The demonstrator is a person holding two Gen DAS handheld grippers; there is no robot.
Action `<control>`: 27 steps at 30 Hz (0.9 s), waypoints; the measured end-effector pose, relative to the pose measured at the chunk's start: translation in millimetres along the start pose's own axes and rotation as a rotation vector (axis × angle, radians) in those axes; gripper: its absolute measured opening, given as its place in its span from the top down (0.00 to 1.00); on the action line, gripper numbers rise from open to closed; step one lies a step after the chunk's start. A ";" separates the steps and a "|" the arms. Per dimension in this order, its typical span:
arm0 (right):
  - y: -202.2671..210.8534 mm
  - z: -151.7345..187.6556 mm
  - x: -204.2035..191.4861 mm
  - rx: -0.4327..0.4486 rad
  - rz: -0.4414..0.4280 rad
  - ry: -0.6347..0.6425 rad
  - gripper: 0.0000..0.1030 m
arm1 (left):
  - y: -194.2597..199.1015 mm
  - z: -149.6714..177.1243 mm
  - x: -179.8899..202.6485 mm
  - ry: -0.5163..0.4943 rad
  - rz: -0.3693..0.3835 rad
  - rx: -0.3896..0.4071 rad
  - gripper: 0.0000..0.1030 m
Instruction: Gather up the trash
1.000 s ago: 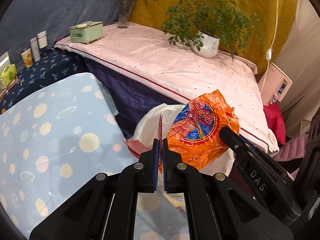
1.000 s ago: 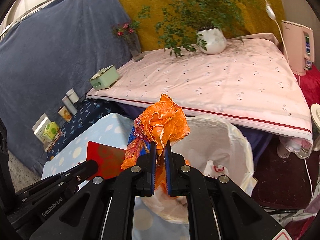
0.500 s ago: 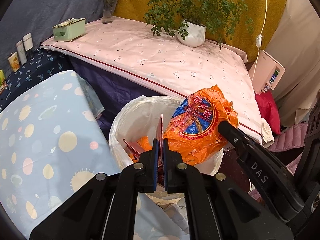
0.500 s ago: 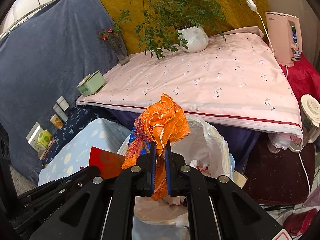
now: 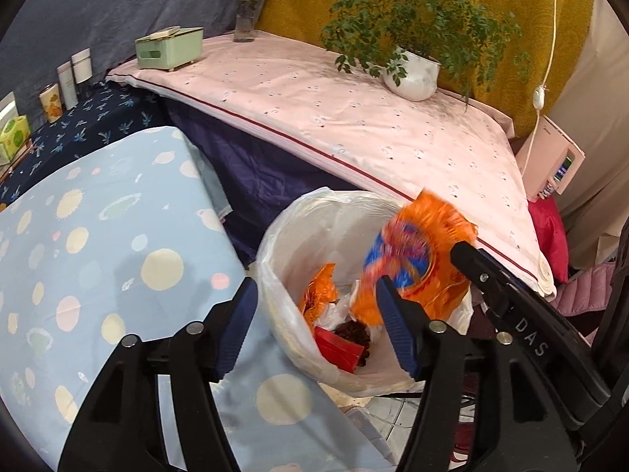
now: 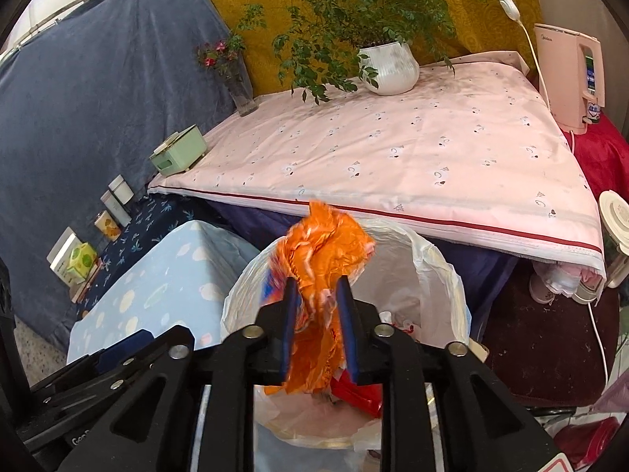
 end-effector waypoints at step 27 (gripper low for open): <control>17.2 22.2 -52.9 -0.016 0.049 0.228 0.37 | 23.3 24.9 -71.1 0.047 -0.155 0.052 0.25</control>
Point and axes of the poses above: each gripper's, at about its wrist camera, not at the fingertips, and y roughly against the way its jaws point, x to its right, z to its underside, the point moved 9 cm from there along -y, roughly the way its jaws point, and after that the axes turned 3 degrees about y, right-handed, at the moved point
